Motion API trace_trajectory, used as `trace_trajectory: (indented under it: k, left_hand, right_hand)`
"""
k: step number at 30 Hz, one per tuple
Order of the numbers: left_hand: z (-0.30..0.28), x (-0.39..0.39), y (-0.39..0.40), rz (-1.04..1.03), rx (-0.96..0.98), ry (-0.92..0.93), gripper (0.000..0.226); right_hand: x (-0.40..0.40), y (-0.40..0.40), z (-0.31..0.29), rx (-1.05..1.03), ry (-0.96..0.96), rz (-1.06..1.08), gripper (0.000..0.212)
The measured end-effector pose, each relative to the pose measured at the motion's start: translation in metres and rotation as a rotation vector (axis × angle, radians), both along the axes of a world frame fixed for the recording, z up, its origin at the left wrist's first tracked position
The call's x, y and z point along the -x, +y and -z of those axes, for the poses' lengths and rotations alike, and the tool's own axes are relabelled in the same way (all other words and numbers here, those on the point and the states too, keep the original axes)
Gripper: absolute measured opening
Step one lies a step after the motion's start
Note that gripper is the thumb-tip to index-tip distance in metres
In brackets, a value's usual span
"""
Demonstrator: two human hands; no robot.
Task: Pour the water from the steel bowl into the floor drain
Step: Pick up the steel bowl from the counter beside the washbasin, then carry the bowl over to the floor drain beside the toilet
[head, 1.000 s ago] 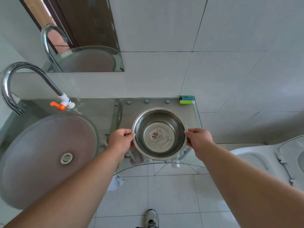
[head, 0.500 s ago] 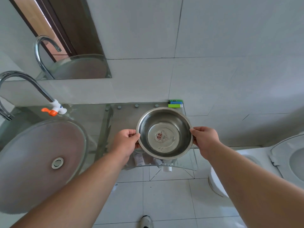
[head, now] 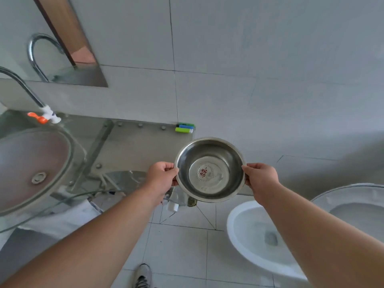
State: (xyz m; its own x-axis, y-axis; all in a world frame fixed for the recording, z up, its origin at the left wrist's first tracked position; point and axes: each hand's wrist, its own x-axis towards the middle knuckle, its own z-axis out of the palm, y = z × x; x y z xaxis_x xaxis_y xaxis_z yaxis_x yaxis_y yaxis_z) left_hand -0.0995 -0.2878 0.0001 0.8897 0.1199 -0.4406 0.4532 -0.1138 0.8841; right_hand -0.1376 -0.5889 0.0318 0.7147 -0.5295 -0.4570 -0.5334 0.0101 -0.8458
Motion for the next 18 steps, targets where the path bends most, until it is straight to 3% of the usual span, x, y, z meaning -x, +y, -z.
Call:
trace_trajectory:
  k: [9, 18]
  left_hand:
    - [0.020, 0.047, -0.086, -0.022, -0.064, 0.037, 0.017]
    - [0.057, 0.081, -0.119, -0.014, -0.169, 0.034, 0.013]
  right_hand:
    - [0.046, -0.079, 0.017, -0.015, 0.026, 0.032, 0.013]
    - [0.082, -0.097, 0.065, -0.033, 0.073, 0.075, 0.012]
